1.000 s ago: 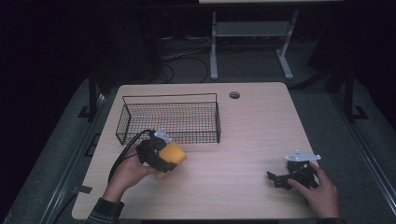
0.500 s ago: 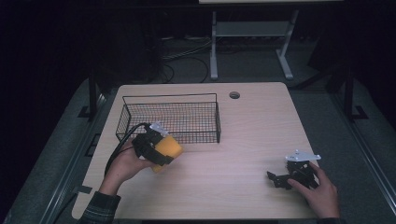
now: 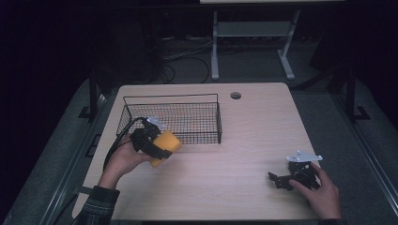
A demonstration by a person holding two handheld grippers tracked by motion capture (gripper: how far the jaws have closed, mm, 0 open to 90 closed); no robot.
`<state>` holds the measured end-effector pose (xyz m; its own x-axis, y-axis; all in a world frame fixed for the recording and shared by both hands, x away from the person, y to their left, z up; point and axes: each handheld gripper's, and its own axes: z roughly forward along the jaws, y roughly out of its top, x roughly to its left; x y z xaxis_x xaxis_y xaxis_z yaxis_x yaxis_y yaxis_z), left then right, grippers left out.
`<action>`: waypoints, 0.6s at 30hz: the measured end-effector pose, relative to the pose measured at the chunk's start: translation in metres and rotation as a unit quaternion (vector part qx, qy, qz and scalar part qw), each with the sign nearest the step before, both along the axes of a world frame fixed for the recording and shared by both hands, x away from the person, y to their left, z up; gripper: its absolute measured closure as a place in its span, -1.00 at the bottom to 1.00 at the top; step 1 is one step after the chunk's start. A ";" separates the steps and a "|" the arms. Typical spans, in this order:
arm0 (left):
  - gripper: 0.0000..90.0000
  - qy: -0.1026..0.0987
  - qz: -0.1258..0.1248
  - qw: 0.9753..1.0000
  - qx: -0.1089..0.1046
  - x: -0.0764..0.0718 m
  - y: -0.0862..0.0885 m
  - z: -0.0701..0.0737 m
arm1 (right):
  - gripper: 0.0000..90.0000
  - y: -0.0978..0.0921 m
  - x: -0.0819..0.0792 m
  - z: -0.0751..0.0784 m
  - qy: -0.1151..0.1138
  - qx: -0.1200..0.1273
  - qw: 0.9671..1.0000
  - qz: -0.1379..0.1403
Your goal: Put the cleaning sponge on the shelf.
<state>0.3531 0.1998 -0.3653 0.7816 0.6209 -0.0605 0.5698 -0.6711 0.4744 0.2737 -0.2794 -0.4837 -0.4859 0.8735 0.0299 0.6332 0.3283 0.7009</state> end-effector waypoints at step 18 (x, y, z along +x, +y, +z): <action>-0.50 -0.011 0.016 1.000 0.001 0.019 0.006 0.014 | -0.99 0.000 0.000 0.000 0.001 0.000 1.000 -0.001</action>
<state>0.3717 0.2062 -0.3510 0.7628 0.6453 -0.0425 0.5805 -0.6543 0.4847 0.2737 -0.2793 -0.4836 -0.4847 0.8742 0.0299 0.6344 0.3278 0.7000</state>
